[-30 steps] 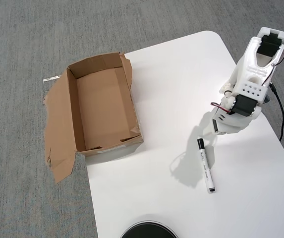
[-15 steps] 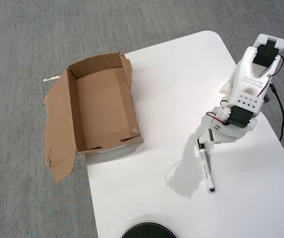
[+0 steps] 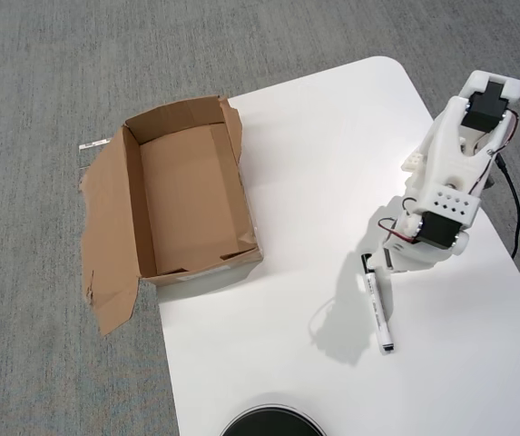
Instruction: Grasp a pen and put it in the box.
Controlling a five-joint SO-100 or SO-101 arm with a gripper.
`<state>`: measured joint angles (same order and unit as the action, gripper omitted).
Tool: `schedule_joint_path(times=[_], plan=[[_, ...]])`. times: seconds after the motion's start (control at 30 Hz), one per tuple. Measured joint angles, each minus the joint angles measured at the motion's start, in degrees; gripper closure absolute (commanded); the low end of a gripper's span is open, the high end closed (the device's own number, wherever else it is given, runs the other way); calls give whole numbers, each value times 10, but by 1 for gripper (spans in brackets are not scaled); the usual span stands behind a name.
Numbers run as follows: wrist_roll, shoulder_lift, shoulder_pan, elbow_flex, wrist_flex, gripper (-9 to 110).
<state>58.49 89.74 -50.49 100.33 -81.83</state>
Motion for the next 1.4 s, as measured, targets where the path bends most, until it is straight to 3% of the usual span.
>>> schedule_joint_path(times=[1.0,1.4], plan=[[0,-33,-4,0,33,78],[-6,-164,17,-73,34,78]])
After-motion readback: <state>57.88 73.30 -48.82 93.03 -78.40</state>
